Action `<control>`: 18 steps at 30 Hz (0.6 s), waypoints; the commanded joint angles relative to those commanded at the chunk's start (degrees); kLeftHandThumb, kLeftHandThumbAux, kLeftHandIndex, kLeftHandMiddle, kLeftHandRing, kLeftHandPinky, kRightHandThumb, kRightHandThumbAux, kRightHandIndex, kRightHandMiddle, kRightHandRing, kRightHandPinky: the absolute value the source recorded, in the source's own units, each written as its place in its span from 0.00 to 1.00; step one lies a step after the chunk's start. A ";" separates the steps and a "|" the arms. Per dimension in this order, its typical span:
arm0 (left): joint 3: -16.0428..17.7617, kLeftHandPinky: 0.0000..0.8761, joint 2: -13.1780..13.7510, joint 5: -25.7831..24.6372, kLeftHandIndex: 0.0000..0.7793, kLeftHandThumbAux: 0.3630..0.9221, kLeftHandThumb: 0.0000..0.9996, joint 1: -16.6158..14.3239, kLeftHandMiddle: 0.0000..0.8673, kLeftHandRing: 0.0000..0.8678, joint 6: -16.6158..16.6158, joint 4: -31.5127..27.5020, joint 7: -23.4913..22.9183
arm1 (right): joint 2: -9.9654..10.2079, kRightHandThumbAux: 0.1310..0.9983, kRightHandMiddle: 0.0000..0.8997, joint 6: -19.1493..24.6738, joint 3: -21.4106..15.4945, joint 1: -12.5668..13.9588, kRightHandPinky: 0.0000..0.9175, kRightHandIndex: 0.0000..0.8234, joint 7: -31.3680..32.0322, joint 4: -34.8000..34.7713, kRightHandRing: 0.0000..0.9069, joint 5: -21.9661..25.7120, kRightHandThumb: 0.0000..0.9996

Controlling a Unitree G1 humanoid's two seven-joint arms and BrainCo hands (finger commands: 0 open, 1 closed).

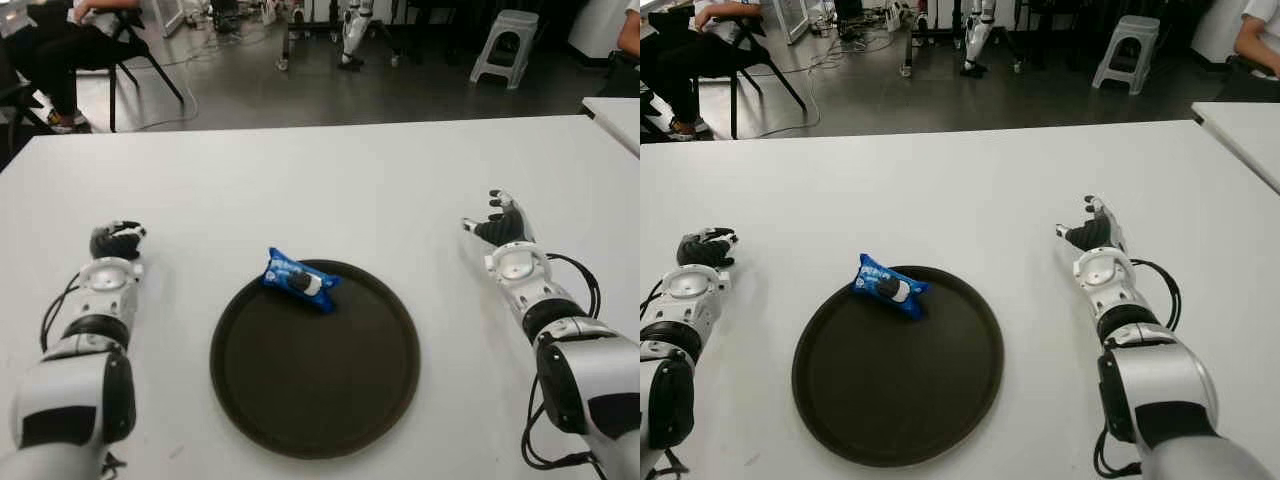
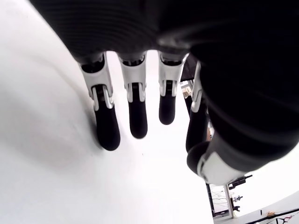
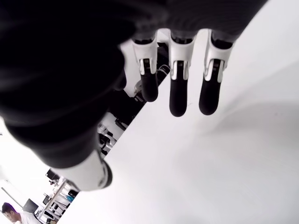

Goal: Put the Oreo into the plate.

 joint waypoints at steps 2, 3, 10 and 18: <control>-0.07 0.24 0.03 0.08 0.51 0.65 0.67 -0.14 0.18 0.20 0.34 0.03 0.19 | 0.03 0.76 0.20 -0.06 -0.15 -0.02 0.30 0.13 0.18 -0.02 0.23 0.13 0.23; -0.10 0.24 0.04 0.11 0.51 0.65 0.67 -0.19 0.18 0.20 0.46 0.03 0.26 | 0.04 0.77 0.20 -0.11 -0.23 -0.02 0.30 0.13 0.24 -0.03 0.23 0.17 0.24; -0.90 0.24 0.24 0.80 0.51 0.65 0.67 -0.36 0.18 0.21 0.76 0.09 0.30 | 0.25 0.76 0.20 -0.07 -0.76 -0.12 0.34 0.12 0.86 -0.06 0.25 0.43 0.25; -0.99 0.24 0.29 0.77 0.51 0.65 0.67 -0.46 0.18 0.21 0.72 0.03 0.33 | 0.14 0.76 0.19 0.76 -0.74 -0.39 0.30 0.12 1.09 0.06 0.23 -0.05 0.27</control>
